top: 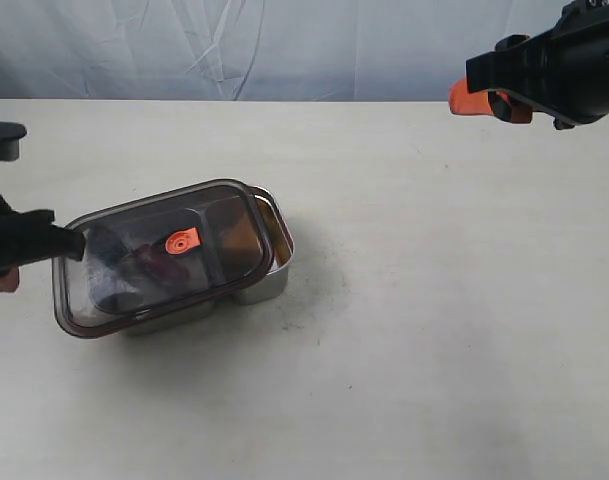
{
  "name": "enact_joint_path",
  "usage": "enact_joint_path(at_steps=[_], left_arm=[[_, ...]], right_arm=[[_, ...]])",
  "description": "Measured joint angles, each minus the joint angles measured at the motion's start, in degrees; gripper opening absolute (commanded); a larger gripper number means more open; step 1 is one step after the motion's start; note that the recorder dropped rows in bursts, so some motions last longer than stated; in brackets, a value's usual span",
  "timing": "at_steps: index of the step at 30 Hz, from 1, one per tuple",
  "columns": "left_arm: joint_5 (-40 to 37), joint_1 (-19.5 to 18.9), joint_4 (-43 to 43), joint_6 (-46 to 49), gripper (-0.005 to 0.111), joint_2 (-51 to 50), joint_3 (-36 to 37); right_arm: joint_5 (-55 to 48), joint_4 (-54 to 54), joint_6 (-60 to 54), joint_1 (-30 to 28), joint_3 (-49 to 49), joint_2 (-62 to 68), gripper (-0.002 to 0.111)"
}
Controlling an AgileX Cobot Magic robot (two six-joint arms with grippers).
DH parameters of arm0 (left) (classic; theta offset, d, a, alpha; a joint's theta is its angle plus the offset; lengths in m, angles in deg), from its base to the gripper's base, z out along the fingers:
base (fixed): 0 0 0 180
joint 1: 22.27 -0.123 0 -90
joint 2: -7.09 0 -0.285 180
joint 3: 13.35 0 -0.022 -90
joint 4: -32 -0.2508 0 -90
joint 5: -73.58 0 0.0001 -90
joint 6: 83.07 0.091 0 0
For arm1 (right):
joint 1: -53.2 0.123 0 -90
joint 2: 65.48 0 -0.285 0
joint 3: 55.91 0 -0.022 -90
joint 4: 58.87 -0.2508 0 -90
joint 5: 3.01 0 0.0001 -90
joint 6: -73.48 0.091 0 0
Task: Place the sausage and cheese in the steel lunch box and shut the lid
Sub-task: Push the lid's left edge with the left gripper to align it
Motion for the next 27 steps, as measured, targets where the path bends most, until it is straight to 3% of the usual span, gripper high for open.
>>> enact_joint_path(at_steps=[9,16,27], left_arm=[[9.4,-0.3,3.9,0.6,0.0,-1.7,7.5],[16.1,-0.3,6.1,0.8,0.0,-5.0,8.2],[19.1,-0.6,10.1,1.8,0.0,-5.7,8.2]], right_arm=[[0.0,0.0,0.1,0.0,0.0,0.0,0.046],[0.0,0.0,0.1,0.0,0.0,0.0,0.046],[0.1,0.1,0.2,0.0,0.0,0.0,0.046]])
